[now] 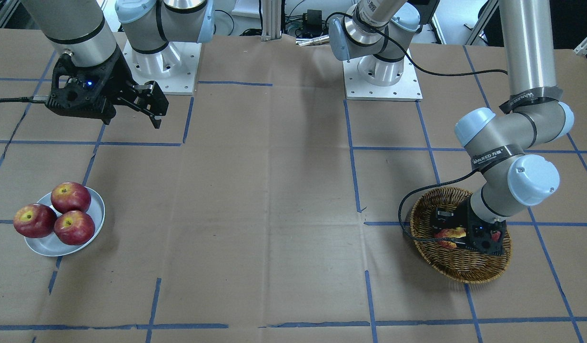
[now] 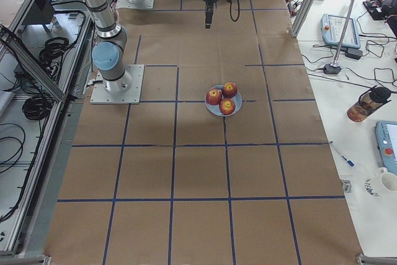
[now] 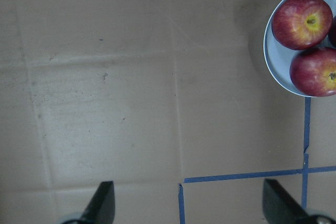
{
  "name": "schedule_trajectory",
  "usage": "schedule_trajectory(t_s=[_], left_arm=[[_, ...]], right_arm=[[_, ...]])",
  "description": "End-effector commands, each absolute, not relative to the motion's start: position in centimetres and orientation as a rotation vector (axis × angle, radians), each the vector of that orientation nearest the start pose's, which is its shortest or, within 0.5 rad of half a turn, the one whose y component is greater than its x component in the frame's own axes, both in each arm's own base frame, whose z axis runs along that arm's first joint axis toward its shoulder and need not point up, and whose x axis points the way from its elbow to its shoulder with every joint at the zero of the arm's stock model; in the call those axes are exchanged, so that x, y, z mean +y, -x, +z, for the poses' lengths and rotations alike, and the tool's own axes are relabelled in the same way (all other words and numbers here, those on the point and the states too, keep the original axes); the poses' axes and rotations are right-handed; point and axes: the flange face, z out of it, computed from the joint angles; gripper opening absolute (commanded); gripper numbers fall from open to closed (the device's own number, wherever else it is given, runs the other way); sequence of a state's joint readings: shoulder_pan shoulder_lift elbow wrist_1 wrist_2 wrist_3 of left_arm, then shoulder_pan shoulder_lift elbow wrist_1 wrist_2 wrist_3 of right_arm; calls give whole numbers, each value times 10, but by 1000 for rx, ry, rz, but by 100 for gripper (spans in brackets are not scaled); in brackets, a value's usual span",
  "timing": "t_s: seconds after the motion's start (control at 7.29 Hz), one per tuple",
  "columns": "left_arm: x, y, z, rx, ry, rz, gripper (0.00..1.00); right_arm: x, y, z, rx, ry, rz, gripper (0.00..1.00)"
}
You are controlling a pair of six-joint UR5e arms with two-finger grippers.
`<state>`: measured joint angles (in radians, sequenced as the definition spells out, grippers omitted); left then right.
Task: Transfer apple from basket to plate
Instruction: 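Lift the striped apple with the left gripper and carry it toward table center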
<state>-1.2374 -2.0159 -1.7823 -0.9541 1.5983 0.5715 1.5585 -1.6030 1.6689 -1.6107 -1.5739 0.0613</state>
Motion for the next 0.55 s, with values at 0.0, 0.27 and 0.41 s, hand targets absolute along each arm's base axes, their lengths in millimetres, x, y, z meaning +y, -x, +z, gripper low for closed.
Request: schedule_trajectory(t_s=[0.0, 0.27, 0.41], left_arm=[[-599, -55, 221, 3108, -269, 45, 54], [-585, 21, 266, 3115, -118, 38, 53], [-580, 73, 276, 3119, -13, 42, 53]], right_arm=[[-476, -127, 459, 3143, -116, 41, 100], [-476, -127, 459, 3143, -118, 41, 100], [-476, -127, 459, 3143, -116, 41, 100]])
